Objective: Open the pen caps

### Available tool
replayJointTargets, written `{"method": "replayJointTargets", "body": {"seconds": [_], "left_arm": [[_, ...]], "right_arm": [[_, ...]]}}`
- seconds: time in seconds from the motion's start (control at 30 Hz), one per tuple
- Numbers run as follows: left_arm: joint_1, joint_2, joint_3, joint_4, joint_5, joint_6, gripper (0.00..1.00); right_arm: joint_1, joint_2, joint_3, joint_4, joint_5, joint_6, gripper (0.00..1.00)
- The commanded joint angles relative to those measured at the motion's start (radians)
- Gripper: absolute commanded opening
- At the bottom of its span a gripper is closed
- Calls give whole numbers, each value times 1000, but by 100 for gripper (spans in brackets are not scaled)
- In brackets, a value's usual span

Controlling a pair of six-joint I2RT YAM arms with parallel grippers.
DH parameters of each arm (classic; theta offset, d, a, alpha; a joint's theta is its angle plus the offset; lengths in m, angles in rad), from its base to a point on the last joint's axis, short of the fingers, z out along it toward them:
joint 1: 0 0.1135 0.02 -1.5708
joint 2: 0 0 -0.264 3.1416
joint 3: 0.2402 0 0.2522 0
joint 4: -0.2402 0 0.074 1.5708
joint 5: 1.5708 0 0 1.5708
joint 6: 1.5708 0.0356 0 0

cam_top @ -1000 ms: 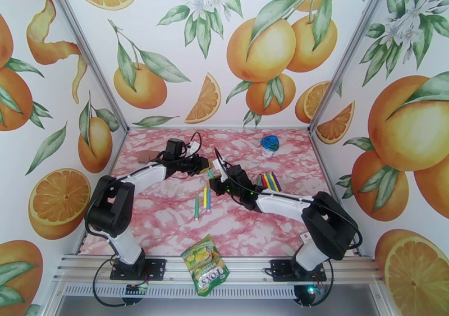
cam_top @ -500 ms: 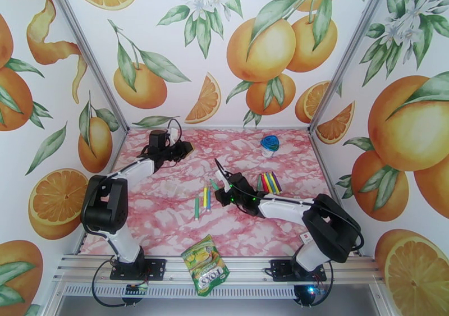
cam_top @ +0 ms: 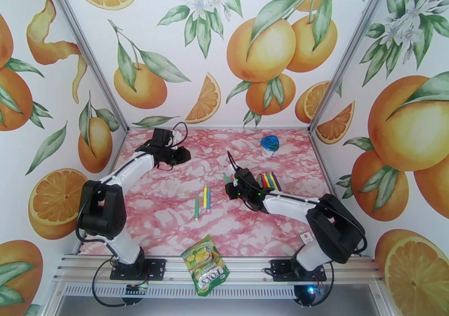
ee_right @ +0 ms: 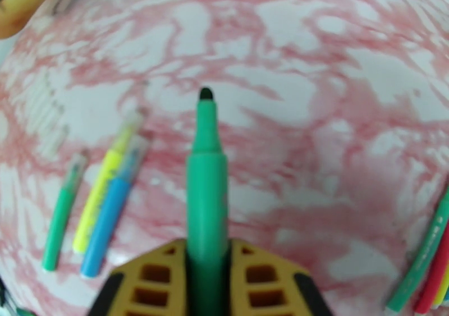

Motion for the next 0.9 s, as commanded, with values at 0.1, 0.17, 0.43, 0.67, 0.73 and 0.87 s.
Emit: {"method": "replayJointTargets", "body": {"seconds": [0.1,0.17,0.43,0.67,0.73,0.87], "left_arm": [[-89,-29,32,-278,-206,140,0],[-122,-17,33,-305,-232,149,0],[-197,19,24,-346,-279,157,0],[-233,45,-5,-342,-279,159,0],[-243,52,-12,-336,-283,157,0],[-253,69,-25,-326,-297,151,0]], "right_arm": [[-51,-3,34,-75,109,76,1],[-63,2,38,-96,127,88,1],[-112,28,54,-159,166,123,2],[-147,71,69,-199,201,141,3],[-156,81,72,-204,204,145,3],[-171,100,79,-220,224,148,4]]}}
